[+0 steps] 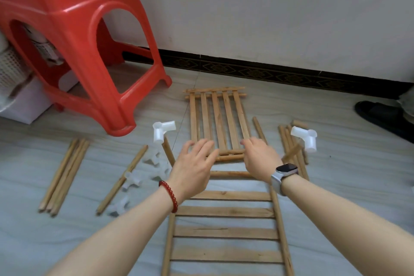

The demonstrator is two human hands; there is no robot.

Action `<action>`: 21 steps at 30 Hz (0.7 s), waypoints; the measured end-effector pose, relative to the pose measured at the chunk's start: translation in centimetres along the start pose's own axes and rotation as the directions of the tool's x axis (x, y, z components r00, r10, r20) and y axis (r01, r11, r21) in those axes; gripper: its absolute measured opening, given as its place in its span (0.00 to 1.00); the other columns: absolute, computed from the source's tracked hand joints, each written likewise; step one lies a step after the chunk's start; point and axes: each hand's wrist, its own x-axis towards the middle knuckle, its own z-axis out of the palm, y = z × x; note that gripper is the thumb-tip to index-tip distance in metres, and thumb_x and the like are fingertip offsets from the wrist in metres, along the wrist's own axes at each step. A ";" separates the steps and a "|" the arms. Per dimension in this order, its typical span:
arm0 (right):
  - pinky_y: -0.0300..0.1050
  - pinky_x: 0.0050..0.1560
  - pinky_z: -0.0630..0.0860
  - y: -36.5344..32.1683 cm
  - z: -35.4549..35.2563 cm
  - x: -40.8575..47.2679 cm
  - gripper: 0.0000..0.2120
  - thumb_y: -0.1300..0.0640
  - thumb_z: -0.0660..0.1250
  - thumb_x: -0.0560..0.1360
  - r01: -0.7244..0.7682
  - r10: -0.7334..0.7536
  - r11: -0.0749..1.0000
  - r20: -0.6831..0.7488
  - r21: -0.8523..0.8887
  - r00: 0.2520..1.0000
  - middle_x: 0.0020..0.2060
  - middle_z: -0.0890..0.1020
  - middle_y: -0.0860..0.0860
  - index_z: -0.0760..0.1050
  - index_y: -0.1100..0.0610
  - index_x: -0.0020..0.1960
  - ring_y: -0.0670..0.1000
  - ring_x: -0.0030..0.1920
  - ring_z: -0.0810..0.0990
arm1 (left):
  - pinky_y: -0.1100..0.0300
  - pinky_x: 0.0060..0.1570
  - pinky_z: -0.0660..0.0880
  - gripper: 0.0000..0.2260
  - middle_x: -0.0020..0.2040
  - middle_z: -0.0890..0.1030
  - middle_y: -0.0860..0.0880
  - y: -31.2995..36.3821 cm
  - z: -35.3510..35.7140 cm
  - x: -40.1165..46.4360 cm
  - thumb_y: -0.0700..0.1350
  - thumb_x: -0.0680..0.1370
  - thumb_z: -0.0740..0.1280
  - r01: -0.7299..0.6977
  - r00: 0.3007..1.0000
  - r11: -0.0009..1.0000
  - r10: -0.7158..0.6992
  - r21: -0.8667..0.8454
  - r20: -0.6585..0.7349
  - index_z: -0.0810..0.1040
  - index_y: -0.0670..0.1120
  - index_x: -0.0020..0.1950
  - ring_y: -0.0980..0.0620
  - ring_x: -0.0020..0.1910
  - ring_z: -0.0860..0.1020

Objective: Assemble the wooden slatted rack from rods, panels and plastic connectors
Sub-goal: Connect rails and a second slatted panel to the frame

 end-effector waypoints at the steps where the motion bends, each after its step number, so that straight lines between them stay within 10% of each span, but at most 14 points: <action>1: 0.48 0.49 0.67 0.2 1.5 0.6 0.17 0.64 0.54 0.77 -0.015 0.014 1.000 0.077 0.012 0.997 0.59 0.72 0.55 0.66 0.57 0.64 0.57 0.56 0.71 | 0.48 0.59 0.69 0.22 0.62 0.75 0.44 0.3 1.3 -0.2 0.41 0.69 0.68 0.034 0.995 0.998 -0.029 -0.062 0.094 0.74 0.44 0.63 0.44 0.62 0.73; 7: 0.52 0.55 0.69 1.2 8.9 6.3 0.21 0.64 0.53 0.77 -0.072 0.055 0.995 0.244 0.063 0.968 0.65 0.70 0.57 0.62 0.58 0.69 0.60 0.62 0.70 | 0.49 0.72 0.52 0.26 0.77 0.52 0.48 -0.8 10.6 0.3 0.46 0.79 0.57 0.353 0.837 0.921 -0.230 -0.167 0.497 0.52 0.48 0.76 0.47 0.76 0.49; 12: 0.65 0.69 0.51 1.1 13.6 11.3 0.20 0.56 0.53 0.80 -0.018 0.009 0.999 0.239 0.034 0.971 0.70 0.65 0.52 0.59 0.54 0.72 0.54 0.70 0.61 | 0.45 0.72 0.39 0.31 0.77 0.39 0.46 -0.8 17.2 -0.5 0.57 0.81 0.51 0.423 0.664 0.902 -0.244 -0.086 0.707 0.40 0.49 0.77 0.43 0.75 0.37; 21: 0.53 0.56 0.57 0.7 15.2 13.4 0.16 0.52 0.58 0.78 0.021 -0.034 0.998 0.244 0.055 0.969 0.53 0.68 0.52 0.69 0.43 0.65 0.56 0.58 0.68 | 0.49 0.71 0.35 0.33 0.77 0.37 0.45 -0.7 19.5 -2.1 0.59 0.79 0.53 0.425 0.741 0.895 -0.259 -0.135 0.620 0.40 0.49 0.77 0.46 0.75 0.37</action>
